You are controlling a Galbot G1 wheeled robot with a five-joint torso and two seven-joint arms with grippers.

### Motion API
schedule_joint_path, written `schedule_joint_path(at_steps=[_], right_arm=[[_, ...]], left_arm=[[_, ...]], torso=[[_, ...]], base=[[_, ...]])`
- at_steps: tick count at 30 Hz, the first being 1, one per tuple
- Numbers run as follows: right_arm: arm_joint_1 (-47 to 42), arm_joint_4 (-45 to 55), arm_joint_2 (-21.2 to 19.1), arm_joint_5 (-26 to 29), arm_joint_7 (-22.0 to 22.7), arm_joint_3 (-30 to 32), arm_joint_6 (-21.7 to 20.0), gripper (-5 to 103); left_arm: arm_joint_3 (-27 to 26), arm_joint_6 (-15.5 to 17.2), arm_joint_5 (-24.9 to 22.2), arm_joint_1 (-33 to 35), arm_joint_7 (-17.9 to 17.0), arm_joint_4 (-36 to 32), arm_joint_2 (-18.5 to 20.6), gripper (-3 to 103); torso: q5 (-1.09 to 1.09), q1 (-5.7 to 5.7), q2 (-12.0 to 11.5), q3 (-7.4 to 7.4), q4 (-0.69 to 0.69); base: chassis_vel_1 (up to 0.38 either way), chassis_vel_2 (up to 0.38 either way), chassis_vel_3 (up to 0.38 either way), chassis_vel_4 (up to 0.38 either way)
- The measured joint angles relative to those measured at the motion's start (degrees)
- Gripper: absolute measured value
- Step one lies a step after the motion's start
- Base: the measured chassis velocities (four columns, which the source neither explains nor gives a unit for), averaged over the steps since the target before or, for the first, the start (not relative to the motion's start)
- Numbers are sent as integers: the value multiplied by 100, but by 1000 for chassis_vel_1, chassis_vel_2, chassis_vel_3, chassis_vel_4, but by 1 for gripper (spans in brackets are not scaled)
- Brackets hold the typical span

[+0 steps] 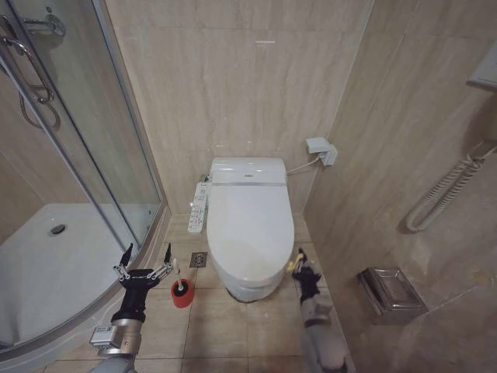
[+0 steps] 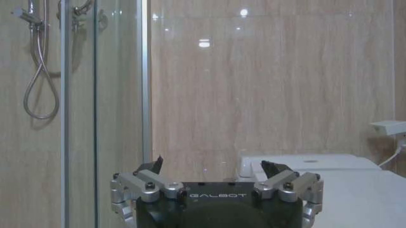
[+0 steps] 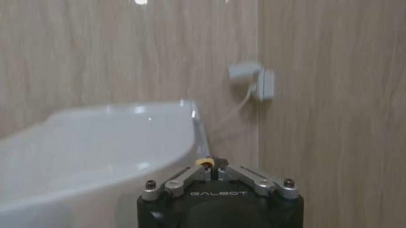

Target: Open the toilet lid, clean the toilet bowl with a toilet brush, close the toilet lid, and flush.

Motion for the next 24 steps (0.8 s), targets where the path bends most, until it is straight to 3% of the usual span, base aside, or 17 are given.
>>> schedule_joint_path(at_steps=[11, 24], right_arm=[[53, 922, -50, -173, -183, 289, 281, 1], [77, 1029, -146, 27, -137, 309, 286, 1]], left_arm=[[0, 0, 0, 0, 0, 0, 0, 100], [0, 0, 0, 3, 0, 0, 0, 100]], torso=[[-1, 0, 0, -1, 0], [-1, -2, 1, -1, -1]], base=[[0, 0, 0, 0], [-9, 8, 5, -4]])
